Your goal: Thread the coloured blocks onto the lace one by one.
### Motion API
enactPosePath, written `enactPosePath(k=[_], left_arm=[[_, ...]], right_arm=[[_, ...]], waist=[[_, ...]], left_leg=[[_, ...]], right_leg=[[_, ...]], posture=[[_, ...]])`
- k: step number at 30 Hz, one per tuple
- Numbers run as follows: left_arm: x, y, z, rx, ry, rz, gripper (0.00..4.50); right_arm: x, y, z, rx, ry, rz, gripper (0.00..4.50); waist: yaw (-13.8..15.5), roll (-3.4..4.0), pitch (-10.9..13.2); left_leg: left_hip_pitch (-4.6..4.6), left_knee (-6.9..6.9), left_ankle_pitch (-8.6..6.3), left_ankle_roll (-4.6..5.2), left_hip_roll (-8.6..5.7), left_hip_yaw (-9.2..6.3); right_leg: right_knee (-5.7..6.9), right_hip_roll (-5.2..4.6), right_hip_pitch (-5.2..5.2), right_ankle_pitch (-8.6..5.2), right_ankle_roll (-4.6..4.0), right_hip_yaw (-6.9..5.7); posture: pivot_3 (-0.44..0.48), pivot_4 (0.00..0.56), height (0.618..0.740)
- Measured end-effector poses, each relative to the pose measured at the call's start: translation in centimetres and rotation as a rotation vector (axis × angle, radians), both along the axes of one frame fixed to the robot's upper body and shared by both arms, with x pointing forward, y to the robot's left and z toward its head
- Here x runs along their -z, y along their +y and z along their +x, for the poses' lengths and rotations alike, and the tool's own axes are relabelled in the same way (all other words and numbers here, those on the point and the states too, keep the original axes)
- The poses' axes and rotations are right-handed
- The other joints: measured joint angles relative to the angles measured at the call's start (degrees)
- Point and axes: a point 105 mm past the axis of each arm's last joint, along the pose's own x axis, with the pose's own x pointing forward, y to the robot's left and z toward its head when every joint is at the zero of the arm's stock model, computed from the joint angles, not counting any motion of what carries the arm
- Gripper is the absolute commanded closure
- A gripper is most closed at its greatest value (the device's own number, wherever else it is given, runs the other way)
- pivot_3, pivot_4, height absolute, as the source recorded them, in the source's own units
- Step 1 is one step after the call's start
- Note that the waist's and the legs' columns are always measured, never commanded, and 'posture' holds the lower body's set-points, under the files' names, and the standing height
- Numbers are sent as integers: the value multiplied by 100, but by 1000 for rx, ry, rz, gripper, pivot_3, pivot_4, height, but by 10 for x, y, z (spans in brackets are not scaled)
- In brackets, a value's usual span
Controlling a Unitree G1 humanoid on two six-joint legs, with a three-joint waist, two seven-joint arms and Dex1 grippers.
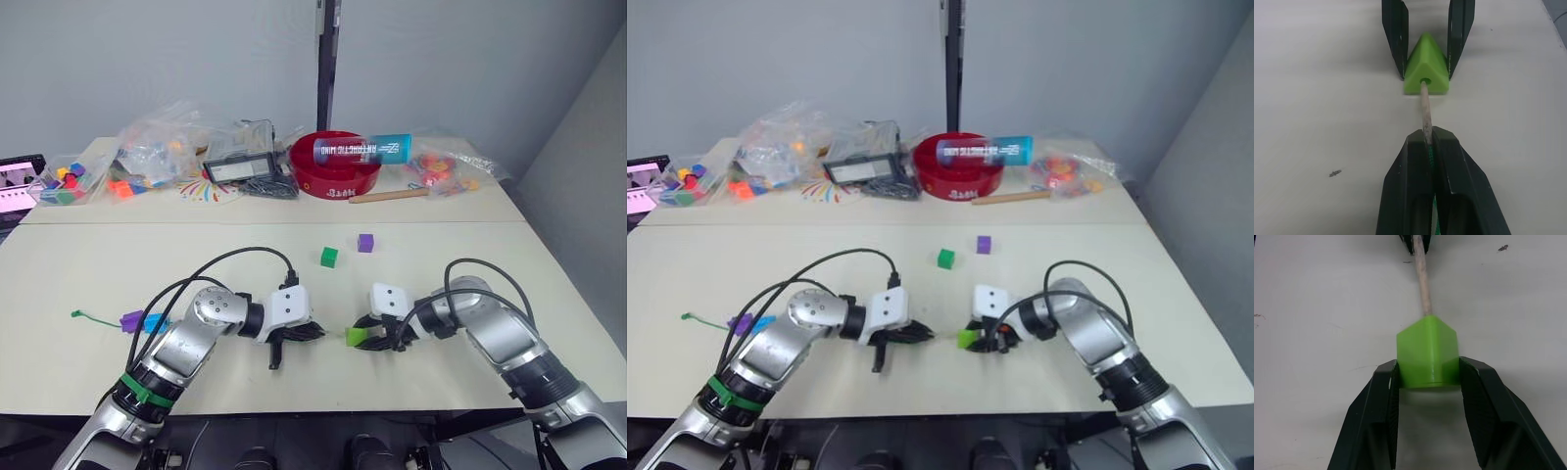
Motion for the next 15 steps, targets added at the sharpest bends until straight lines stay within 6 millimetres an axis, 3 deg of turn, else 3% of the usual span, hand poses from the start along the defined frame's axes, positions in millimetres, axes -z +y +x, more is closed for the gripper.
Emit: enactPosePath(k=[15], left_arm=[[0,-2,2,-25,-11,17,4500]], right_arm=[[-1,2,-2,37,3,-7,3193]], waist=[[-4,0,0]], left_leg=[[1,2,0,0,0,0]], right_leg=[[1,0,1,0,0,0]], posture=[[0,150,731]])
